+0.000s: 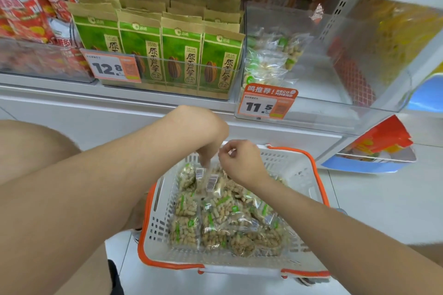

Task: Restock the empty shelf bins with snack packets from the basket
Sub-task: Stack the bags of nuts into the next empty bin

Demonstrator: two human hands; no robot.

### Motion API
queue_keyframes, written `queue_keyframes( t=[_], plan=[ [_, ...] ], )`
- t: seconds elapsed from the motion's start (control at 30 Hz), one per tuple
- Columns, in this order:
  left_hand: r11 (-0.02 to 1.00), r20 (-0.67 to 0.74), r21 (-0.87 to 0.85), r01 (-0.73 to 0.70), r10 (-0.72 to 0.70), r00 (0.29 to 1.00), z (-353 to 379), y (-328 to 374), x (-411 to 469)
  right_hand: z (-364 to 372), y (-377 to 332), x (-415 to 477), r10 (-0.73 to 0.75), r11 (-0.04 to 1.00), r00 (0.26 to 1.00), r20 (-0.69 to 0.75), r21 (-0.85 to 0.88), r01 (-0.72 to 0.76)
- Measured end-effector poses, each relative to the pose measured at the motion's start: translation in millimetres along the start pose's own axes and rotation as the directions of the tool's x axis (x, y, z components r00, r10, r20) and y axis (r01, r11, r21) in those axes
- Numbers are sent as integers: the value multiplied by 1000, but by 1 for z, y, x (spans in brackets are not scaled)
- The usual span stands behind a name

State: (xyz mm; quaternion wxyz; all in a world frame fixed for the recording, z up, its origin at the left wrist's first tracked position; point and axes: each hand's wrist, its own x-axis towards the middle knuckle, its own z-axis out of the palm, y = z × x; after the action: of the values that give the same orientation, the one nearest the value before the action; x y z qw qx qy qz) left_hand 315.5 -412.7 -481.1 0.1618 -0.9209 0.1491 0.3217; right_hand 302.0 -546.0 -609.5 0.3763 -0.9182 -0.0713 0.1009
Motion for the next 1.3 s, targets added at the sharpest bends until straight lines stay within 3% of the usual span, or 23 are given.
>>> queue_keyframes(
  t=[0.13,0.23,0.3,0.37,0.5,0.63,0.73,0.8,0.87,0.97,1.1,1.23,1.3],
  plan=[
    [957,102,-282,-65,98,990,-5,6,-17,-26,-21,-5,198,969,966,-166,183,-167],
    [897,-20,-417,-148,153,988,-5,7,-18,-50,-37,-13,306,914,932,-196,335,-229],
    [853,-117,-490,-181,141,983,-12,7,-22,-68,-47,-20,321,876,917,-235,443,-193],
    [748,-157,-633,-198,126,979,-19,5,-27,-83,-51,-26,225,911,898,-377,408,-57],
    [551,-276,-794,-258,51,960,-36,5,-41,-111,-51,-30,-142,953,805,-575,141,268],
    [386,-469,-838,-386,-148,871,-51,8,-51,-137,-60,-29,-303,917,705,-642,6,400],
    [317,-594,-799,-511,-285,753,-58,9,-51,-155,-66,-26,-381,893,723,-577,-28,449],
    [339,-683,-730,-594,-329,652,-63,11,-46,-169,-69,-23,-392,877,784,-481,63,477],
    [416,-752,-659,-626,-341,565,-67,14,-38,-181,-73,-17,-339,846,860,-383,276,456],
    [540,-777,-626,-563,-370,509,-75,19,-26,-196,-74,3,-189,803,942,-279,508,312],
    [640,-768,-623,-450,-394,505,-83,21,-10,-216,-63,42,-32,891,973,-228,434,131],
    [860,-815,-414,-300,-203,543,-91,19,0,-235,-39,81,66,913,946,-316,402,71],
    [934,-810,-280,-220,-107,577,-94,20,4,-240,-26,93,78,958,931,-358,286,30]
  ],
)
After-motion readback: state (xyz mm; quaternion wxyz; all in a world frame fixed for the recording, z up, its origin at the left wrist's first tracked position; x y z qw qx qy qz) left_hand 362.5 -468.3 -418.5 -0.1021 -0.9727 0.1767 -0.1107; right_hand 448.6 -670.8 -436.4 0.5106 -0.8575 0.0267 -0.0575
